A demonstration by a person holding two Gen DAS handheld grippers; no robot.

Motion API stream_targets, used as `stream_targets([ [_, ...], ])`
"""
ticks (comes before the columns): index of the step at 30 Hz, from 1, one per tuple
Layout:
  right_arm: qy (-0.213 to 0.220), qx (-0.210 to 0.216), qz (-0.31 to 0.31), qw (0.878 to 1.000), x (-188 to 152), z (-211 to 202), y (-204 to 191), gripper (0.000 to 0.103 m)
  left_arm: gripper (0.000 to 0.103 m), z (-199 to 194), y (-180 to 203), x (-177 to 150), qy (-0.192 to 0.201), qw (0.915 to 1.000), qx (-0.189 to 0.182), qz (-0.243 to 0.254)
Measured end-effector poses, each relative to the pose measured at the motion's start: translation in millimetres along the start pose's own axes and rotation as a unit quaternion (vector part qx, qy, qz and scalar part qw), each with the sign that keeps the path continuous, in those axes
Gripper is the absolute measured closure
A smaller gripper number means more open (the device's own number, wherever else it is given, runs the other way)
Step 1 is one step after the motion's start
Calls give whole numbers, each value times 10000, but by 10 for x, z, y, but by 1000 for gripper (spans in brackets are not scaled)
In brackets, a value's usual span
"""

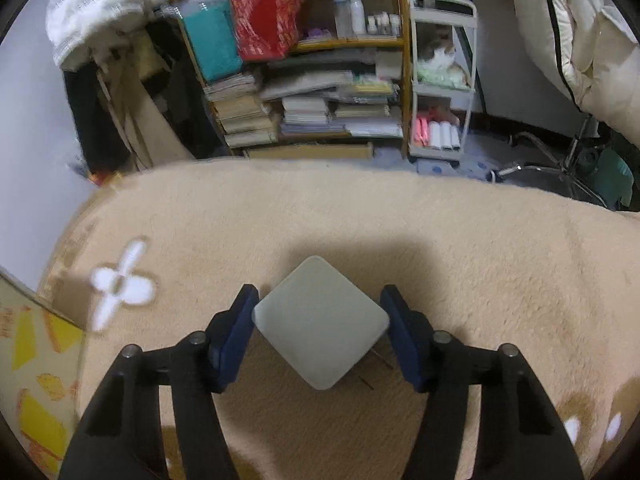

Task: Organize rigid objects
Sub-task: 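Return the right tool to the rug and grasp the white square charger, then carry the white square charger into the box and release it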

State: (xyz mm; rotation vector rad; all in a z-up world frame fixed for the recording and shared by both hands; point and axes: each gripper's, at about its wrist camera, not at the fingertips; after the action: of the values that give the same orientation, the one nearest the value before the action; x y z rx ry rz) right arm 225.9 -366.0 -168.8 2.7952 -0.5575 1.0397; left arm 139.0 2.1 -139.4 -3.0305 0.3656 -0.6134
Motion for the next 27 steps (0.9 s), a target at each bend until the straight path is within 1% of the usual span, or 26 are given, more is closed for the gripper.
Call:
stream_targets([
  [3,331,258,-67,9991,-2,-280,-147,37,76,-2,-7,-3,1,10000,5,-1],
  [7,589,540,-346,9962,-10,-556,-417,37,76,0,-12,-5,6,10000,-12,-8],
  [9,639,705,-435,9945,-20,-661,-544,37,76,5,-8,-5,6,10000,-16,-9],
  [14,855,947,-861,9881,-87,-954,-915,37,76,6,-9,-6,8,10000,-22,-11],
  [18,972,1266,-1002,9821,-131,-1196,-1134,37,76,8,-15,-8,11,10000,-38,-23],
  [20,1070,1315,-1153,9788,-155,-1317,-1224,37,76,9,-30,-7,13,10000,-61,-38],
  [22,1118,1526,-1206,9745,-200,-1464,-1317,37,76,1,-70,-6,24,9999,-94,-73],
  [24,1197,1611,-1330,9706,-260,-1602,-1426,37,76,6,-75,-7,27,9999,-98,-76],
  [27,1207,1668,-1482,9673,-340,-1702,-1547,37,76,5,-79,-11,30,9999,-107,-83],
])
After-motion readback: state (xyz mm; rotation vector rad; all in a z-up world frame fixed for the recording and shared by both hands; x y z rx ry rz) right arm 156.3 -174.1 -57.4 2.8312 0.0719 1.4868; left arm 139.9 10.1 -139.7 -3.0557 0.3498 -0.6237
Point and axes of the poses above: each gripper's, at about its wrist camera, not at the fingertips, and z roughly the way its jaws point, y to its right, x to its top, and after that the axes turned 14 degrees about -x, right-handed
